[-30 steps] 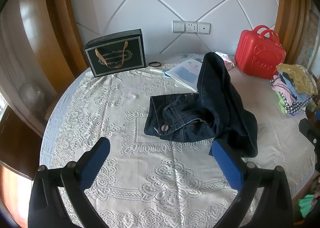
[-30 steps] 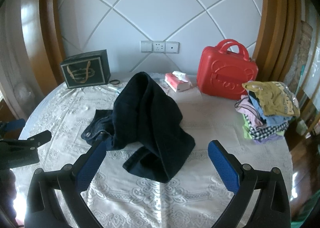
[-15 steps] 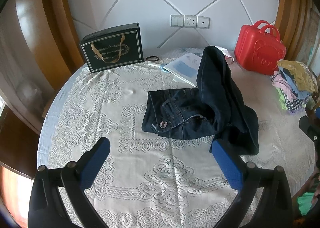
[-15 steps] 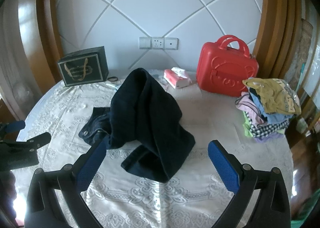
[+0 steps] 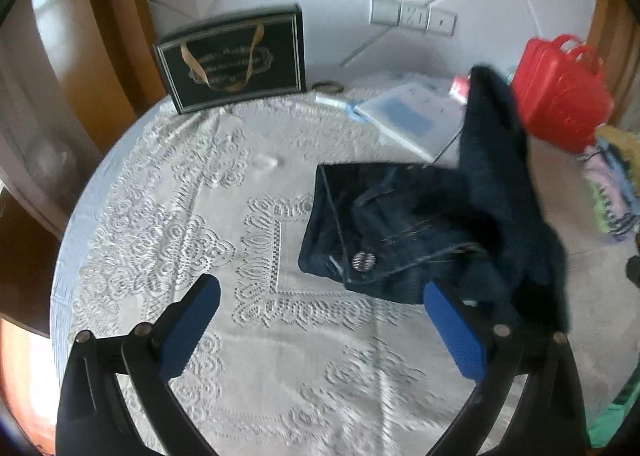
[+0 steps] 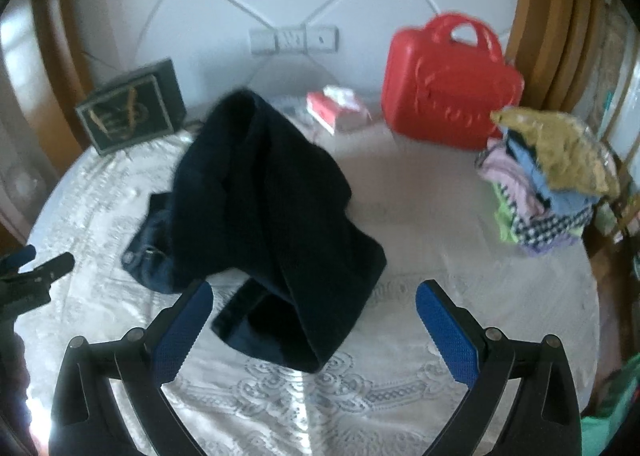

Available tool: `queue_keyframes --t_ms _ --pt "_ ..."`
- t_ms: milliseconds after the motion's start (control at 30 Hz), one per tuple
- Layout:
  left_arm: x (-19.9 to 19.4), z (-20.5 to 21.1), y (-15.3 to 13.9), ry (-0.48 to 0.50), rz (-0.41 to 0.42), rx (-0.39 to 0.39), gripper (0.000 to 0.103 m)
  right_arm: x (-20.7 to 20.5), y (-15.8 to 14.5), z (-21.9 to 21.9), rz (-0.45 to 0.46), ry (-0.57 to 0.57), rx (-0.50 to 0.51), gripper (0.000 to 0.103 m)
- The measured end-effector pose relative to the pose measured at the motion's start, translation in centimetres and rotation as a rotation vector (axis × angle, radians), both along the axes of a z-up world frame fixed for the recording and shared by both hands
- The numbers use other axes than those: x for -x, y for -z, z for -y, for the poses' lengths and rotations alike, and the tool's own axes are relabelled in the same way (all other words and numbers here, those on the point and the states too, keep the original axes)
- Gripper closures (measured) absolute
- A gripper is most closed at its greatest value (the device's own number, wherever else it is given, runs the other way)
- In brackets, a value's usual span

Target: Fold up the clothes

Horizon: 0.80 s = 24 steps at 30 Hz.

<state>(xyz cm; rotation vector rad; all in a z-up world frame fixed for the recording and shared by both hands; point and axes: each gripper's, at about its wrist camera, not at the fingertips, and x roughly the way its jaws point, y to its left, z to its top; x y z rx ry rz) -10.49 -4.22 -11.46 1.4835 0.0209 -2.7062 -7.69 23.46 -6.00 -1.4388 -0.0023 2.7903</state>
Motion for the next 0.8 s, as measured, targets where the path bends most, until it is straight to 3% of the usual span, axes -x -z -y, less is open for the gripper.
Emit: queue_keyframes --t_ms 200,567,633,700,733,767,800 --pt "3.6 -1.1 4.5 0.046 0.047 -0.013 0.000 2.9 4.3 -0.4 0.102 -0.016 0.013 0.000" --pt "8.5 -3.6 11.8 0.088 0.085 0.080 0.000 5.8 12.4 -0.2 0.261 -0.027 0.025 0.000" --pt "8.6 -3.0 12.0 0.081 0.083 0.032 0.000 6.1 13.7 -0.3 0.267 -0.015 0.006 0.000" --pt "9.2 -1.7 12.4 0.066 0.120 -0.074 0.001 6.3 14.5 -0.5 0.251 -0.008 -0.027 0.000" --pt "9.3 -1.2 12.4 0.060 0.123 -0.113 0.003 6.4 14.8 -0.6 0.246 -0.012 -0.030 0.009" --pt "9.3 -0.8 12.4 0.057 0.125 -0.148 0.014 6.5 15.0 -0.8 0.239 -0.018 -0.031 0.038" --pt "9.2 -1.2 12.1 0.089 0.122 -0.149 0.034 6.6 15.2 -0.9 0.233 -0.023 -0.032 0.050"
